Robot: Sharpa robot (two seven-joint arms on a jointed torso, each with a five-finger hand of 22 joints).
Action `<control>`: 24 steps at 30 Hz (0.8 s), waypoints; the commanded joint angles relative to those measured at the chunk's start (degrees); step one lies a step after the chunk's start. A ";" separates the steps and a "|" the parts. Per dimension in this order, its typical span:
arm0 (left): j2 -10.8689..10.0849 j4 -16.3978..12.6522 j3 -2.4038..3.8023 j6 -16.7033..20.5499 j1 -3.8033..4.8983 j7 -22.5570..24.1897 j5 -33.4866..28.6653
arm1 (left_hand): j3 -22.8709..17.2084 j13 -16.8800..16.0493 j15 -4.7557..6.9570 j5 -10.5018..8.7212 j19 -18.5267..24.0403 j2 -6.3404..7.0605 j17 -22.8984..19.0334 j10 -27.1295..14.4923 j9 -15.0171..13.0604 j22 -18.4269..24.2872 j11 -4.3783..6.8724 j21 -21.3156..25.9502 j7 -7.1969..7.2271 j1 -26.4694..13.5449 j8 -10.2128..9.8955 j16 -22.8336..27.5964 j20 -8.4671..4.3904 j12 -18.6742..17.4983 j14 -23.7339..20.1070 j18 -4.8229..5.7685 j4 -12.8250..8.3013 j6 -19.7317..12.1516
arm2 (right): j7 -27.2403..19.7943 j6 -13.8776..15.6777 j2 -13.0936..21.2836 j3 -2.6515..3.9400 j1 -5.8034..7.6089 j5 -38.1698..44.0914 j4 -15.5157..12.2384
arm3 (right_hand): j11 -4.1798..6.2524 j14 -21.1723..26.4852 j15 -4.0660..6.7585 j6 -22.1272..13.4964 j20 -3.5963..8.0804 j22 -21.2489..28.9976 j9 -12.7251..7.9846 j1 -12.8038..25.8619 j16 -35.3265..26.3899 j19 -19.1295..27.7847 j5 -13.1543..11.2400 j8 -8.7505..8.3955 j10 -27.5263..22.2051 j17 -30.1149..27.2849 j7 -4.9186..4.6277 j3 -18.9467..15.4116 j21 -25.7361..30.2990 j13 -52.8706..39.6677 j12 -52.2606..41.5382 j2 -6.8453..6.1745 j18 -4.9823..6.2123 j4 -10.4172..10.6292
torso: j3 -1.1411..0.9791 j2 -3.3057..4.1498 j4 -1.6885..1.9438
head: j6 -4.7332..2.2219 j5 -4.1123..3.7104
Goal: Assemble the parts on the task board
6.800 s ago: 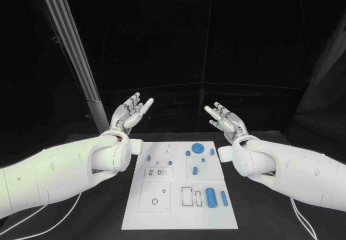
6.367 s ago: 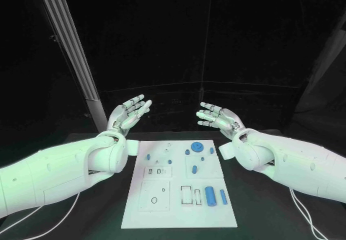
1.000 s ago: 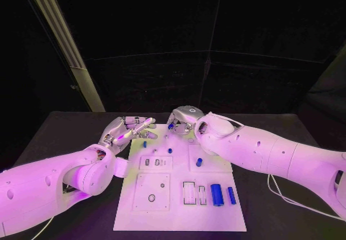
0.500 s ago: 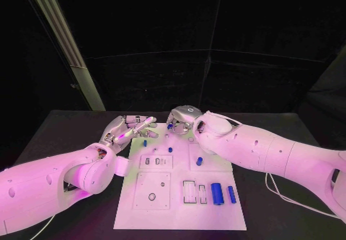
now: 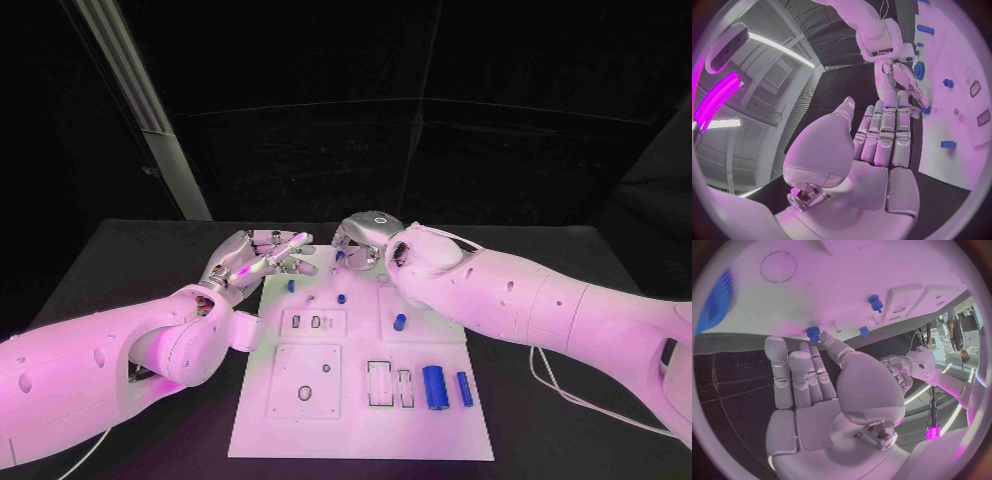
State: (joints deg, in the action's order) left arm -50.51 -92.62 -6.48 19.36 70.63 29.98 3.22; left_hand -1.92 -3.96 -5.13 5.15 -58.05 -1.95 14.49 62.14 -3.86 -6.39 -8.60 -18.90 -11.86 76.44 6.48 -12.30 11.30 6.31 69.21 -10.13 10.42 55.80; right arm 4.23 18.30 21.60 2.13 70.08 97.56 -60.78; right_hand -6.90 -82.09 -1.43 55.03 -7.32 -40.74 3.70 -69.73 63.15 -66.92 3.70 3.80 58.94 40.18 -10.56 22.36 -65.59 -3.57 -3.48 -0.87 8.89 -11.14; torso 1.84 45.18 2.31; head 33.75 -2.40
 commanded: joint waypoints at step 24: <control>-0.90 0.35 0.01 -1.17 0.16 0.09 0.42 | -0.03 0.04 -0.23 -0.26 -0.24 -0.30 0.12 0.07 0.10 0.09 -0.19 0.43 -0.43 0.15 -0.47 0.27 0.33 -0.45 -0.26 -0.35 -0.40 0.11 | 3.90 -2.17 19.68 0.06 0.33 -13.08 -16.85 | 4.57 -4.12 3.58 -0.11 3.40 -11.07 0.37 4.72 12.51 -6.80 8.60 0.41 20.18 19.80 2.91 -9.47 -6.57 -15.55 -22.25 -5.80 -2.03 9.61 | -0.47 -0.76 -1.63 | -0.44 0.51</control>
State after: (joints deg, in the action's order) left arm -51.37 -92.30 -6.48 19.19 70.70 29.87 3.23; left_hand -1.92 -3.96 -5.13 5.15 -58.05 -1.95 14.53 62.14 -3.81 -6.40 -8.60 -18.68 -11.86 76.44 6.29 -12.31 11.30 5.99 69.21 -10.13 10.42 55.79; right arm 6.07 19.29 40.69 2.14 70.26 90.41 -76.93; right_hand -2.26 -83.94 1.67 55.32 -4.06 -51.13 4.12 -65.41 74.66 -73.29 12.18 4.31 78.94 58.29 -7.54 13.87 -71.76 -17.26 -23.92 -6.19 7.97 -2.27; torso 1.51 44.60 1.11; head 33.35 -1.83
